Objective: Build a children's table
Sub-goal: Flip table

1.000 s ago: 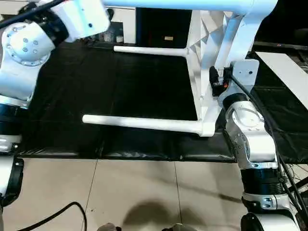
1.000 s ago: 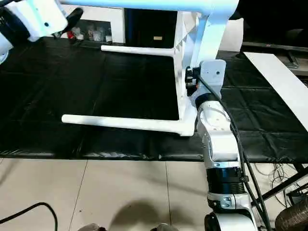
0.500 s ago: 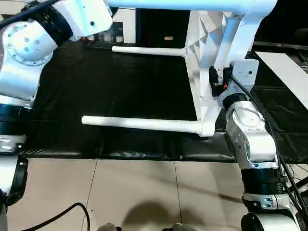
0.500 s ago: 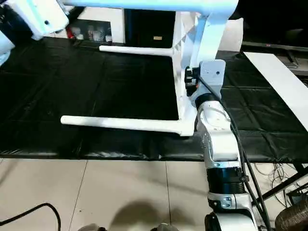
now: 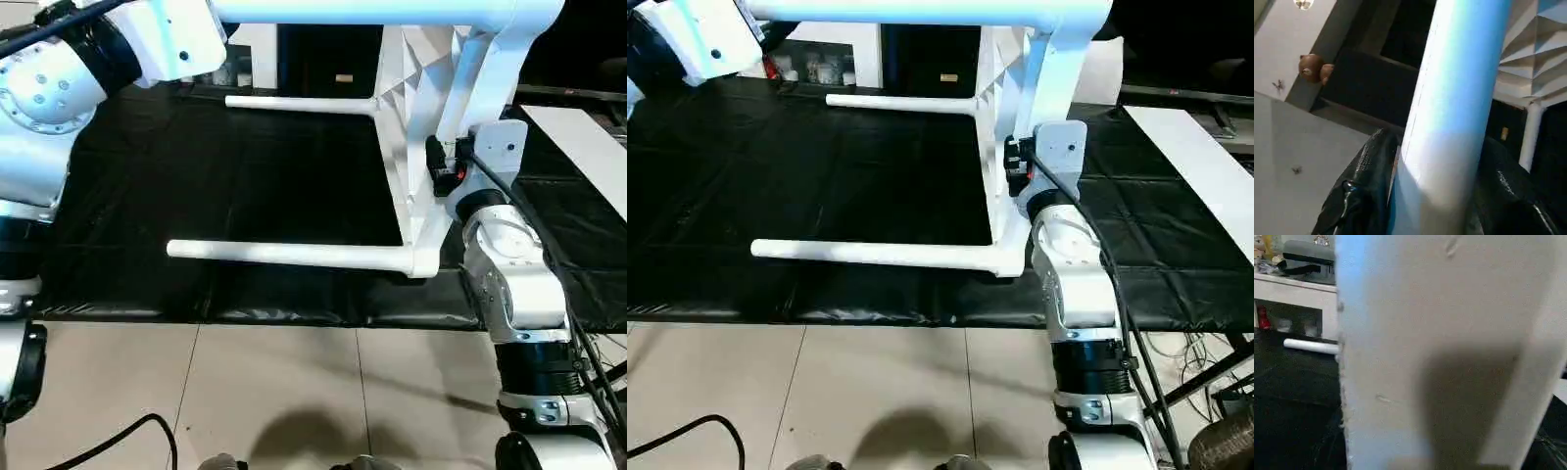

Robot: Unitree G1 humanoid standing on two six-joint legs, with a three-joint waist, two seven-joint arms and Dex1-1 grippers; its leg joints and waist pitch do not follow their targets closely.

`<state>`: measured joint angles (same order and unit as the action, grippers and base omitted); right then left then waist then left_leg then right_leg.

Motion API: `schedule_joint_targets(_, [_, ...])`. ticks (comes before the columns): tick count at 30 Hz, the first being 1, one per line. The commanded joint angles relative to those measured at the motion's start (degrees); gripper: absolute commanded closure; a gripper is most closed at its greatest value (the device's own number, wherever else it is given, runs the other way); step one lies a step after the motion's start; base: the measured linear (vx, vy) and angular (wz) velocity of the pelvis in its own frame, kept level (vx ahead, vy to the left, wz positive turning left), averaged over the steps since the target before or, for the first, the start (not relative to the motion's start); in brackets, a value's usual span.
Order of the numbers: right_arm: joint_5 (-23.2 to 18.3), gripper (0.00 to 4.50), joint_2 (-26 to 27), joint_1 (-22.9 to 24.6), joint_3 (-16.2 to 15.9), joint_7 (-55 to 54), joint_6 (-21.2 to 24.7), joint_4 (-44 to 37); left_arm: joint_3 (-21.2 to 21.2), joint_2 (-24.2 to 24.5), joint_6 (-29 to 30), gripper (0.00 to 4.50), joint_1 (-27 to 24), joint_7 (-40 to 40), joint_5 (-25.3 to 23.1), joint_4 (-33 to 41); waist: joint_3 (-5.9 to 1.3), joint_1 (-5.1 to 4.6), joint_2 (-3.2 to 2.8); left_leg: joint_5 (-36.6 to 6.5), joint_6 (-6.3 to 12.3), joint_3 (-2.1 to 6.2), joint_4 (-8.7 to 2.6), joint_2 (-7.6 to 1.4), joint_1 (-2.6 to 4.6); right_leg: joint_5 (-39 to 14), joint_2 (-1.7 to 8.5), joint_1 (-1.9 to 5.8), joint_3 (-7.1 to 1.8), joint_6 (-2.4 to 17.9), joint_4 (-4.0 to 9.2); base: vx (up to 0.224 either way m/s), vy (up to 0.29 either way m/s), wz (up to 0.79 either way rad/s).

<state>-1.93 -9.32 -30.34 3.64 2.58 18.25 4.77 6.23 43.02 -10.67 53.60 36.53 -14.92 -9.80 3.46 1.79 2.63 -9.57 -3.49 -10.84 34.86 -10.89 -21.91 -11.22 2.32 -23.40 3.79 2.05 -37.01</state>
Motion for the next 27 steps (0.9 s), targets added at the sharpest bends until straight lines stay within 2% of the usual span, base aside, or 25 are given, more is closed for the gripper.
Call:
schedule_joint_targets(1, [1.7,2.55,-1.5,-3.2,-3.0,3.0,-1.6,-1.2,1.6,-1.9,1.3,2.48,-2.0,3.0,4.5,0.3,-3.78,0.41,-0.48,-10.4,-2.91,1.22,-3.51,-2.14,1.23,-12.7,5.28,2.79,-3.75,6.0,4.72,0.0,0.0,0.0])
schedule_joint_targets(3, [1.6,2.55,-2.9,-5.1,-2.5,4.0,-1.8,-0.5,-1.6,-4.7,5.7,2.5,-2.3,1.6,8.7,0.7,-3.82,0.38,-0.48,-10.3,-2.91,1.14,-3.43,-2.06,1.18,-12.7,5.23,2.87,-3.73,6.4,4.62,0.0,0.0,0.0])
schedule_joint_targets(5, [1.4,2.55,-3.3,-6.0,-2.1,4.1,-1.8,-0.1,-2.6,-5.6,7.0,2.5,-2.3,1.0,10.0,0.6,-3.81,0.46,-0.23,-10.1,-2.43,1.03,-3.27,-2.0,1.18,-13.4,5.26,2.97,-3.74,6.3,4.78,0.0,0.0,0.0])
schedule_joint_targets(7, [-0.1,2.55,-4.6,-10.1,-0.3,5.3,-2.7,1.9,-6.9,-8.7,12.8,2.5,-1.5,-1.8,13.7,0.0,-3.79,0.49,-0.41,-9.5,-1.66,0.9,-3.06,-1.79,1.04,-14.5,5.21,3.05,-3.7,6.3,4.89,0.0,0.0,0.0])
schedule_joint_targets(8, [-0.3,2.55,-4.8,-10.5,-0.2,5.5,-2.9,2.2,-7.4,-9.1,13.5,2.5,-1.4,-2.1,14.1,-0.1,-3.87,0.56,-0.33,-9.1,-1.42,0.84,-2.94,-1.77,1.08,-14.4,5.16,3.1,-3.69,6.3,4.85,0.0,0.0,0.0])
schedule_joint_targets(10, [-1.5,2.55,-5.9,-13.4,0.6,7.5,-3.9,3.6,-10.1,-10.9,17.3,2.5,-0.8,-4.2,15.9,-0.5,-3.76,0.9,-0.53,-7.7,-0.34,0.69,-2.82,-1.6,0.87,-14.2,5.16,3.11,-3.66,6.4,4.83,0.0,0.0,0.0])
schedule_joint_targets(11, [-2.1,2.0,-6.2,-14.3,0.7,8.6,-4.3,3.9,-10.8,-11.3,18.0,2.5,-0.7,-4.8,16.1,-0.6,-3.83,1.1,-0.71,-7.6,0.06,0.64,-2.74,-1.66,0.91,-14.3,5.16,3.0,-3.69,6.2,4.9,0.0,0.0,0.0])
schedule_joint_targets(12, [-2.4,1.87,-6.7,-15.4,0.5,9.7,-4.5,4.4,-11.8,-11.9,19.6,2.5,-0.6,-5.8,16.6,-0.7,-3.85,1.23,-0.69,-7.4,0.14,0.61,-2.73,-1.67,0.91,-14.1,5.12,2.99,-3.67,6.1,4.89,0.0,0.0,0.0])
schedule_joint_targets(14, [-2.9,1.77,-8.1,-18.2,-0.4,13.3,-5.3,5.9,-15.4,-14.4,24.6,2.5,-0.7,-8.9,18.1,-0.9,-3.87,1.69,-0.64,-7.1,0.42,0.59,-2.75,-1.77,1.03,-13.2,4.94,2.86,-3.5,6.3,4.7,0.0,0.0,0.0])
schedule_joint_targets(16, [-2.5,1.65,-8.5,-19.0,-0.7,13.8,-5.5,6.7,-16.6,-15.4,26.7,2.5,-0.8,-9.4,18.1,-0.3,-3.75,1.96,-0.78,-8.2,0.34,0.51,-2.79,-1.85,1.37,-13.9,4.91,2.55,-3.46,6.8,4.84,0.0,0.0,0.0])
schedule_joint_targets(17, [-2.6,1.43,-8.8,-19.7,-1.1,15.1,-6.1,7.1,-17.6,-16.0,27.7,2.5,-0.8,-10.2,18.1,-0.3,-3.69,2.04,-0.77,-8.5,0.38,0.53,-2.8,-1.8,1.31,-14.4,4.9,2.56,-3.44,6.6,4.95,0.0,0.0,0.0])
schedule_joint_targets(21, [-2.4,1.25,-9.5,-22.0,-1.9,18.0,-8.7,8.6,-20.0,-17.6,30.2,2.5,-1.1,-12.6,18.2,-0.6,-3.71,2.63,-0.8,-10.7,-0.15,0.8,-2.99,-2.06,1.49,-15.6,4.99,2.38,-3.34,6.0,5.07,0.0,0.0,0.0])
schedule_joint_targets(22, [-3.0,1.0,-9.6,-23.0,-1.9,19.6,-10.1,9.0,-20.6,-18.1,30.9,2.5,-1.4,-13.5,18.2,-0.6,-3.65,2.8,-0.74,-12.0,-0.25,0.73,-2.97,-2.13,1.91,-16.7,5.05,2.05,-3.4,5.9,5.31,0.0,0.0,0.0])
schedule_joint_targets(25, [-4.4,0.78,-10.1,-24.7,-1.8,23.6,-14.3,9.5,-21.6,-19.8,33.3,2.5,-2.3,-15.1,17.8,1.0,-3.65,2.87,-0.65,-12.7,0.04,0.88,-3.01,-2.11,1.65,-17.4,5.21,2.28,-3.29,5.9,5.36,0.0,0.0,0.0])
schedule_joint_targets(26, [-4.7,0.78,-10.1,-24.9,-1.7,23.9,-14.6,9.5,-21.7,-20.0,33.6,2.5,-2.4,-15.1,17.8,1.3,-3.65,2.87,-0.66,-12.7,0.08,0.87,-3.04,-2.13,1.71,-17.6,5.27,2.23,-3.28,5.9,5.39,0.0,0.0,0.0])
schedule_joint_targets(27, [-5.8,0.72,-10.2,-25.3,-1.4,25.8,-17.2,9.1,-22.2,-21.4,35.1,2.5,-2.8,-16.0,18.2,2.2,-3.69,2.96,-0.72,-12.9,0.2,0.86,-2.98,-2.13,1.83,-17.7,5.28,2.08,-3.23,6.1,5.44,0.0,0.0,0.0])
